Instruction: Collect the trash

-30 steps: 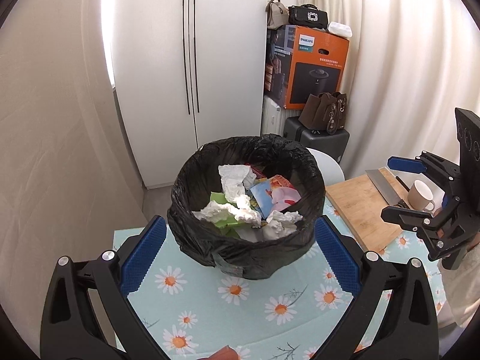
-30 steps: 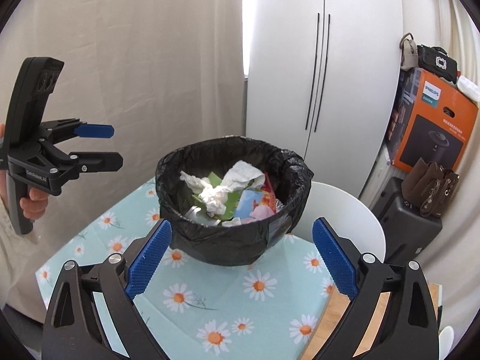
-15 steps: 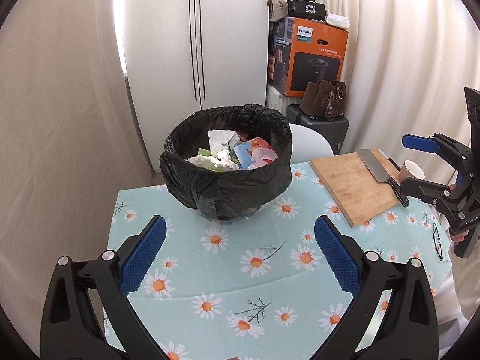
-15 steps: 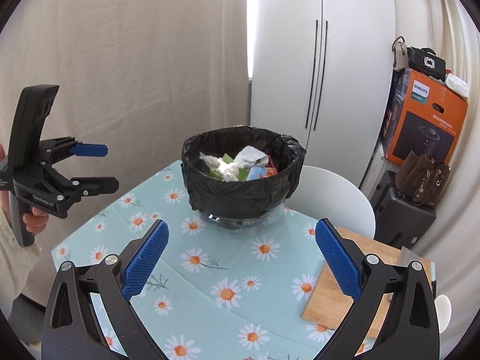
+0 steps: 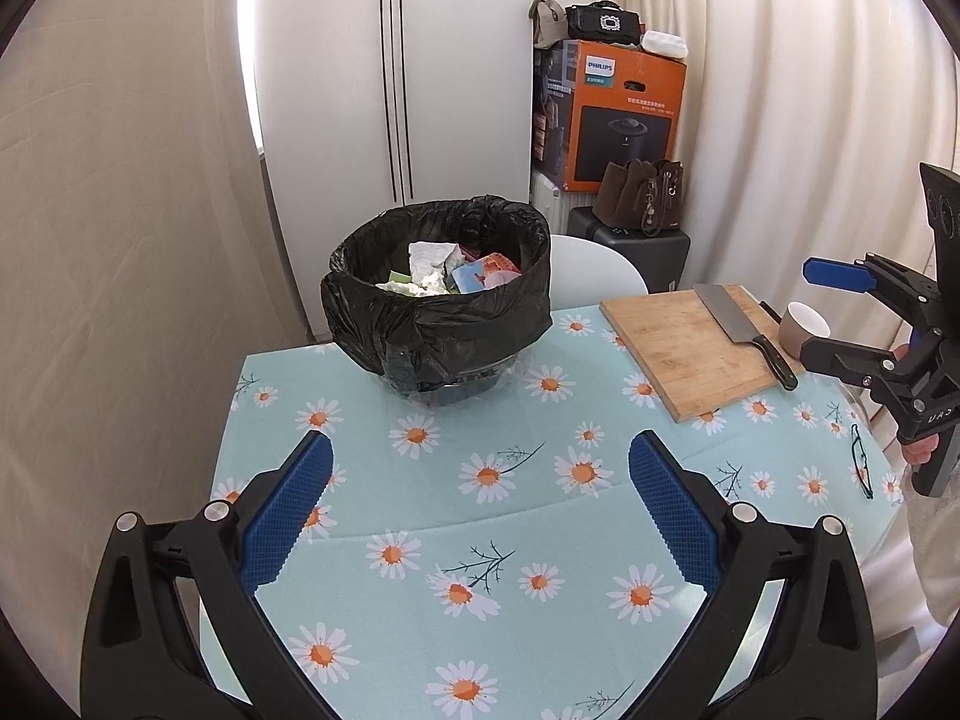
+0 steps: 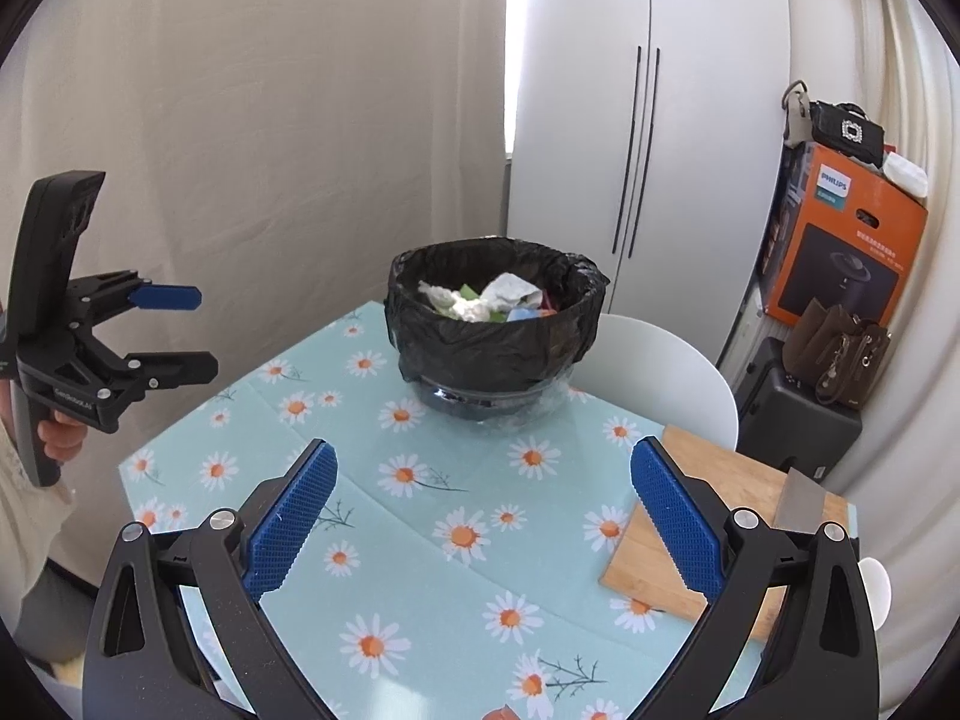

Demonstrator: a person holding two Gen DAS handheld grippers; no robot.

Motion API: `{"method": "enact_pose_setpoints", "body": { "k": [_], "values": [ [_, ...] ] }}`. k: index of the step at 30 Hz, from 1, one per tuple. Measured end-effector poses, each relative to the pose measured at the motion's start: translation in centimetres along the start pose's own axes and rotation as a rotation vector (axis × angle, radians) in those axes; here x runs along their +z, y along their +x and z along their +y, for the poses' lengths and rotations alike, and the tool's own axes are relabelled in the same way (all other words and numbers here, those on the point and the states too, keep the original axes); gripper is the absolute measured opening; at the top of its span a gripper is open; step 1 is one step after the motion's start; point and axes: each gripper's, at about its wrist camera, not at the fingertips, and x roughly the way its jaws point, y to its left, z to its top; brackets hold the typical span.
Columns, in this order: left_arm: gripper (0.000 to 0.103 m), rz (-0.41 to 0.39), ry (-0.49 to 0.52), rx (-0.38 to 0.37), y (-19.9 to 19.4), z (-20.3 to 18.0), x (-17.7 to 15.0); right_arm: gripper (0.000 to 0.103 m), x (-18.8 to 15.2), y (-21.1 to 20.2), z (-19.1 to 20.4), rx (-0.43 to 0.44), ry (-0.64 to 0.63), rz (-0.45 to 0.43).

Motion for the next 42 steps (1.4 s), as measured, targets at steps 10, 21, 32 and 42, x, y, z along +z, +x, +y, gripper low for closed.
{"method": "enact_pose_setpoints", "body": {
  "k": [10,21,32,42],
  "values": [
    [0.097,0.002,0.008,0.002,-1.1,-0.6,-0.6,0.095,-1.2,-1.3,0.2,-0.006,-0.012,0.013],
    [0.097,0.019,0.021,-0.016,-0.4,-1.3,-0.8,0.095,-1.4,-1.6,0.2,-0.012,-0.016,0.018],
    [0.097,0.018,0.041,-0.014,-0.5,-1.4,-0.4,0.095,-1.5,-1.6,0.7,-0.004,-0.03,0.023],
    [0.097,0.027,0.032,-0.007,-0.1,-1.1,-0.3,0.095,-1.0,-1.7,0.6,-0.004,-0.048,0.026]
  ]
}}
